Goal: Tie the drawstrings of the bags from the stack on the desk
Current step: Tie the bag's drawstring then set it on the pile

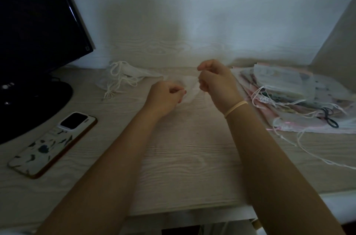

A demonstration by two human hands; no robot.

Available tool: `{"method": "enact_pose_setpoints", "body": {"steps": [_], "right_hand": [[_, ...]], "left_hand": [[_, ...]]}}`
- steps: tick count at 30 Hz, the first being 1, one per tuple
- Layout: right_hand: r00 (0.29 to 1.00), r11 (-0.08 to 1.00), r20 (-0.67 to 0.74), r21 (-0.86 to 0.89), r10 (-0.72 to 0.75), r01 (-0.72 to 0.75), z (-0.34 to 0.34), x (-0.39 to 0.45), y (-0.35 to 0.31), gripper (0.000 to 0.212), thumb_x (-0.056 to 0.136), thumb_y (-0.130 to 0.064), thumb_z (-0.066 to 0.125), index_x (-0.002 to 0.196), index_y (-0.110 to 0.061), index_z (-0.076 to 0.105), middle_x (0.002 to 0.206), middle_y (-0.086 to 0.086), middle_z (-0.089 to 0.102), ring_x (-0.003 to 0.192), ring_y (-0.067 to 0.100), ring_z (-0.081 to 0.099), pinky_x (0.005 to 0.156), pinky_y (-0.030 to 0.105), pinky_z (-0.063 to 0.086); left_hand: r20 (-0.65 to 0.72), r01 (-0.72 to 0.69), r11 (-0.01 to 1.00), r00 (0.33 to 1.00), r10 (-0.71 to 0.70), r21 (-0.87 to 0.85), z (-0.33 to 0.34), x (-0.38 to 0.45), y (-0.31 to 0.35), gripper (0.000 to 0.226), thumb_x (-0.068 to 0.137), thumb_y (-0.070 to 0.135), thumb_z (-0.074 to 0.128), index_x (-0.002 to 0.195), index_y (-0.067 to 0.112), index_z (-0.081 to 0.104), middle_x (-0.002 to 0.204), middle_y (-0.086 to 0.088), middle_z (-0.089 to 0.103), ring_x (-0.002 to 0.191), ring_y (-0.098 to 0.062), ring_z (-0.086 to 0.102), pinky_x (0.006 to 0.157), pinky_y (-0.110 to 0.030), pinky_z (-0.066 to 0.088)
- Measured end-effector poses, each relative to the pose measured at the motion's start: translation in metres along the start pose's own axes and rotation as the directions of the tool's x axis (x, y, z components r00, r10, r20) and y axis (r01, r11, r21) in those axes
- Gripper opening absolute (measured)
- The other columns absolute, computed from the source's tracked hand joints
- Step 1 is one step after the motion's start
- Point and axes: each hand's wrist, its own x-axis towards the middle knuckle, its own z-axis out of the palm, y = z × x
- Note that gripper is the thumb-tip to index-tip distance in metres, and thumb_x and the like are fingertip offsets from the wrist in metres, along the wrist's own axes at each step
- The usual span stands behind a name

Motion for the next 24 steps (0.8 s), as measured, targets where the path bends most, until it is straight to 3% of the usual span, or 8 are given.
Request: {"method": "enact_pose_setpoints", "body": {"steps": [3,6,8,11,13,15,18,24], "right_hand": [[0.991,0.991,0.133,0.134,-0.026,0.008,0.005,-0.003,0.002,0.025,0.077,0.011,0.047,0.084,-0.010,0.058,0.058,0.004,0.048,0.058,0.020,0.044,0.053,0.027,0.035],[0.983,0.970,0.181,0.237,0.018,-0.061,0.009,-0.004,0.002,0.024,0.082,0.014,0.046,0.088,-0.007,0.057,0.070,0.007,0.056,0.071,0.023,0.059,0.065,0.026,0.048],[0.979,0.930,0.197,0.348,0.052,-0.119,0.008,-0.005,0.000,0.021,0.087,0.012,0.045,0.095,-0.004,0.057,0.084,0.012,0.058,0.087,0.026,0.065,0.084,0.032,0.053],[0.984,0.889,0.106,0.425,0.142,-0.174,0.004,-0.003,0.000,0.023,0.091,0.001,0.046,0.111,-0.001,0.056,0.104,0.020,0.062,0.106,0.032,0.062,0.100,0.038,0.048],[0.980,0.945,-0.081,0.291,0.181,-0.150,0.002,0.002,0.005,0.022,0.090,0.003,0.047,0.109,-0.001,0.056,0.102,0.021,0.062,0.100,0.030,0.063,0.093,0.036,0.053],[0.973,0.992,-0.199,0.068,0.113,-0.101,-0.001,0.005,0.009,0.019,0.085,0.006,0.048,0.096,-0.004,0.060,0.088,0.016,0.063,0.087,0.028,0.065,0.076,0.033,0.055],[0.996,0.993,-0.060,-0.096,0.058,-0.064,0.000,0.002,0.010,0.023,0.081,0.009,0.044,0.080,-0.006,0.062,0.072,0.014,0.062,0.072,0.028,0.063,0.070,0.037,0.054],[0.967,0.885,0.253,-0.446,-0.021,0.136,0.005,-0.001,0.015,0.020,0.077,-0.005,0.067,0.088,-0.021,0.063,0.080,0.010,0.064,0.072,0.023,0.063,0.073,0.036,0.055]], "left_hand": [[0.126,-0.080,0.990,0.990,0.065,0.120,0.002,-0.004,0.007,0.011,0.088,0.023,0.066,0.086,0.020,0.076,0.065,0.017,0.060,0.060,0.005,0.054,0.062,-0.014,0.039],[0.187,-0.113,0.983,0.979,0.085,0.145,0.006,-0.007,0.009,0.034,0.089,0.030,0.064,0.063,0.008,0.064,0.056,0.007,0.050,0.051,-0.004,0.043,0.053,-0.022,0.032],[0.191,-0.113,0.984,0.978,0.085,0.140,0.008,-0.007,0.008,0.042,0.090,0.033,0.063,0.052,0.015,0.056,0.046,0.010,0.045,0.045,-0.002,0.040,0.051,-0.022,0.029],[0.177,-0.062,0.992,0.983,0.041,0.112,0.008,-0.006,0.010,0.033,0.093,0.033,0.060,0.066,0.020,0.071,0.044,0.019,0.053,0.048,0.006,0.050,0.054,-0.014,0.033],[0.151,0.001,1.000,0.989,-0.004,0.020,0.006,-0.004,0.009,0.031,0.094,0.034,0.059,0.074,0.018,0.076,0.051,0.017,0.060,0.055,0.004,0.055,0.063,-0.016,0.042],[0.122,0.041,0.998,0.992,-0.035,-0.049,0.005,-0.001,0.005,0.039,0.092,0.038,0.057,0.077,0.007,0.076,0.055,0.010,0.062,0.057,-0.006,0.056,0.067,-0.025,0.044],[0.078,0.103,0.986,0.993,-0.093,-0.134,0.003,0.001,0.002,0.044,0.091,0.040,0.056,0.082,0.001,0.074,0.058,0.001,0.060,0.052,-0.012,0.051,0.058,-0.025,0.041],[0.078,0.211,0.926,0.977,-0.196,-0.313,0.002,0.000,0.006,0.031,0.096,0.026,0.055,0.078,0.006,0.069,0.058,-0.002,0.061,0.042,-0.009,0.050,0.045,-0.022,0.037]]}}
